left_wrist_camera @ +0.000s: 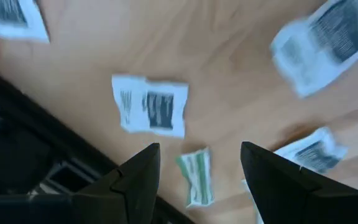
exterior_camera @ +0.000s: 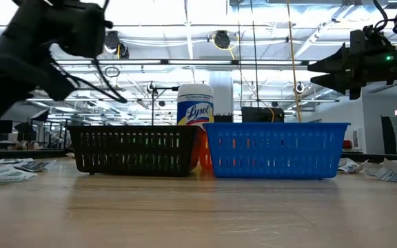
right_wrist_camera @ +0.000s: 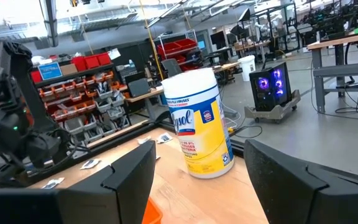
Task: Pick & Place First Aid Supplies
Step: Put the bandage pack into the green bin
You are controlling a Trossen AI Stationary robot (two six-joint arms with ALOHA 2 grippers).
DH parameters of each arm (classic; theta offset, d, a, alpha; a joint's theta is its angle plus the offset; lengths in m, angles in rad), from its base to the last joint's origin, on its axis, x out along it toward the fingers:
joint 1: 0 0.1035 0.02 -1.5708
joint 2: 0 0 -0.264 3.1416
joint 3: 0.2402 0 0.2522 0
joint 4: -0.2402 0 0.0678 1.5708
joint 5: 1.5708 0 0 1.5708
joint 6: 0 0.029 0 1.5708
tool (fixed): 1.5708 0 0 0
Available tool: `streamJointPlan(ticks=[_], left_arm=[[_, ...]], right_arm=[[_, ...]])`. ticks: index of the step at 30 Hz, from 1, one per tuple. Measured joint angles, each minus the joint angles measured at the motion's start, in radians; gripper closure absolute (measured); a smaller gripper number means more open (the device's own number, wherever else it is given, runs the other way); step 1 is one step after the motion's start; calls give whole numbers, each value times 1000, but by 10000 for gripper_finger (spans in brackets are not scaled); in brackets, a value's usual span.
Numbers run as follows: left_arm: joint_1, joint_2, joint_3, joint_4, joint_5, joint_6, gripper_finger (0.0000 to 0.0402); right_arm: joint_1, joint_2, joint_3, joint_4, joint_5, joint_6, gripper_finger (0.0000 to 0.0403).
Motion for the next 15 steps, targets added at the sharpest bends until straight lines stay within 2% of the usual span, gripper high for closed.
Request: streamJointPlan(ticks=[8, 15], left_arm=[[-113, -1, -57, 20, 34, -114, 172], [-189, -1, -96, 120, 60, -208, 172]], right_arm=[[0, 0, 0, 0, 0, 0, 160], [0, 0, 0, 0, 0, 0, 160]])
